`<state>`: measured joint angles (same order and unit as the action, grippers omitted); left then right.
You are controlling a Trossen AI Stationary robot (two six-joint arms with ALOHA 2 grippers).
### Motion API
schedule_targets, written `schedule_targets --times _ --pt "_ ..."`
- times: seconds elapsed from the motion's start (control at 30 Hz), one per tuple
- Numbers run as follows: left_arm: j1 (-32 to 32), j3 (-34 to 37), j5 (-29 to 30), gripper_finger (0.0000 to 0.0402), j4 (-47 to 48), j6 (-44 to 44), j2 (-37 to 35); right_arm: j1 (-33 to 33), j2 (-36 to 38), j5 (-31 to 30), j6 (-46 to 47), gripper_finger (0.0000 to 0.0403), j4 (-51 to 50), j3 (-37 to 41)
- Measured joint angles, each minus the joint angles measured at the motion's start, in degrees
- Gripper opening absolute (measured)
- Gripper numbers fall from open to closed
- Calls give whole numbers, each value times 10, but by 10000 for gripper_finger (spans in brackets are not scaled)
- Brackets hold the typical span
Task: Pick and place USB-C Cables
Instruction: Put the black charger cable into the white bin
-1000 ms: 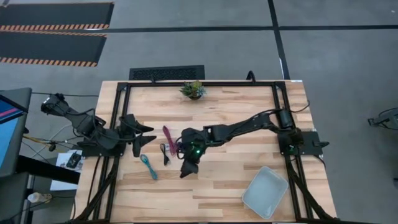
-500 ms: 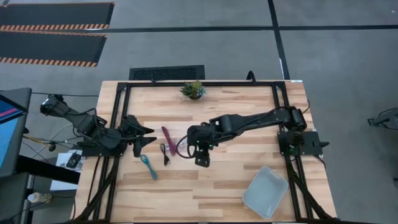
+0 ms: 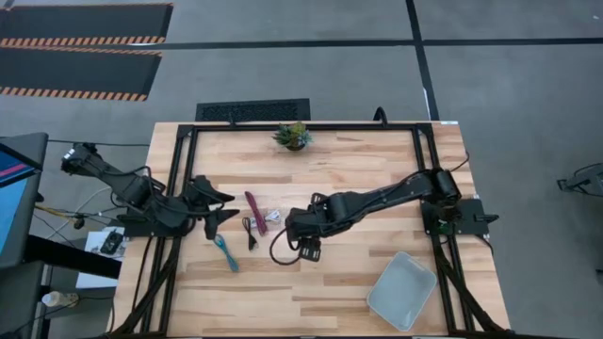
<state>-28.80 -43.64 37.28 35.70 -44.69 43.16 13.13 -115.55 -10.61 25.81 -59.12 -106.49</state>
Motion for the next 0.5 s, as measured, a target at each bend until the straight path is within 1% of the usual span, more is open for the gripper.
schedule_targets --times 0.2,0.43,0.5 --pt "0 0 -9 254 0 -5 14 -13 0 0 21 279 52 0" --pt "0 0 -10 257 3 -18 28 -26 0 -3 11 279 63 0" --pt "0 0 -10 257 9 -21 27 -25 0 -25 11 279 77 0"
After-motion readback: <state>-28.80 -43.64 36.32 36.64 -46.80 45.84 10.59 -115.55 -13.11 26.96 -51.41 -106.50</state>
